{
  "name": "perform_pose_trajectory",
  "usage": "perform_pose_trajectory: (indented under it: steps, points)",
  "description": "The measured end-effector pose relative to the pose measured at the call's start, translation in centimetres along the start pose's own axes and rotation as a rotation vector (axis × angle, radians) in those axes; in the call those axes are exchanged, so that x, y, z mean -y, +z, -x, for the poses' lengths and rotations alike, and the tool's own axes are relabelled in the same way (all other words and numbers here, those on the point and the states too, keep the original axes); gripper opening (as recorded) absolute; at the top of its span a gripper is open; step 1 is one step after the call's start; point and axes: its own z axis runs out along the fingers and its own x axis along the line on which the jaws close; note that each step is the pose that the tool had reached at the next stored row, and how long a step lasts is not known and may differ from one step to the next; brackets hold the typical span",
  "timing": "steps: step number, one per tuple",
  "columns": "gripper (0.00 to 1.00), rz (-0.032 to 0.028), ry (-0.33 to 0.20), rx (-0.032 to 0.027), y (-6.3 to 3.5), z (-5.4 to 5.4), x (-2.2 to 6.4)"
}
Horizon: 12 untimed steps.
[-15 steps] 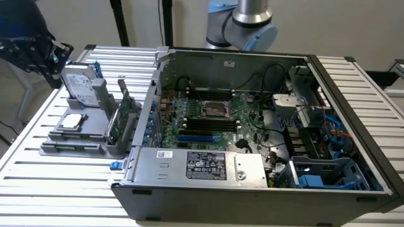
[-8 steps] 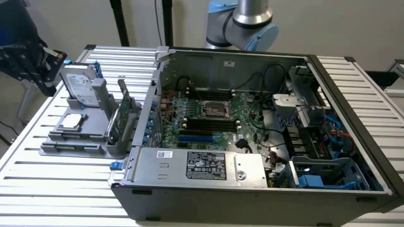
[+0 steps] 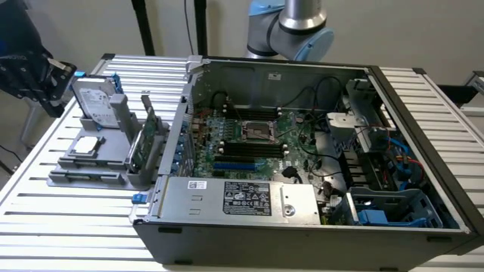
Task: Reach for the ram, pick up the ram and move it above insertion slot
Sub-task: 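Reach for the ram, then pick up the ram and move it above insertion slot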
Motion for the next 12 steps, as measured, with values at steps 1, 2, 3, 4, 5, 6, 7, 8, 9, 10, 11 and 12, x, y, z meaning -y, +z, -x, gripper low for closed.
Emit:
perform_pose_trajectory:
  steps: [1, 2, 3, 4, 5, 6, 7, 8, 9, 10, 11, 12]
  points:
    - [0.11, 0.0, 0.0, 0.0, 0.0, 0.0, 0.0]
    - [0.11, 0.0, 0.0, 0.0, 0.0, 0.0, 0.0]
    - [0.11, 0.0, 0.0, 0.0, 0.0, 0.0, 0.0]
    - [0.11, 0.0, 0.0, 0.0, 0.0, 0.0, 0.0]
    - [0.11, 0.0, 0.0, 0.0, 0.0, 0.0, 0.0]
    - [0.11, 0.0, 0.0, 0.0, 0.0, 0.0, 0.0]
    - [0.11, 0.0, 0.0, 0.0, 0.0, 0.0, 0.0]
    - [0.11, 0.0, 0.0, 0.0, 0.0, 0.0, 0.0]
    - [0.11, 0.0, 0.0, 0.0, 0.0, 0.0, 0.0]
    - [0.11, 0.0, 0.0, 0.0, 0.0, 0.0, 0.0]
    - [0.11, 0.0, 0.0, 0.0, 0.0, 0.0, 0.0]
    - [0.11, 0.0, 0.0, 0.0001, 0.01, -0.01, -0.1]
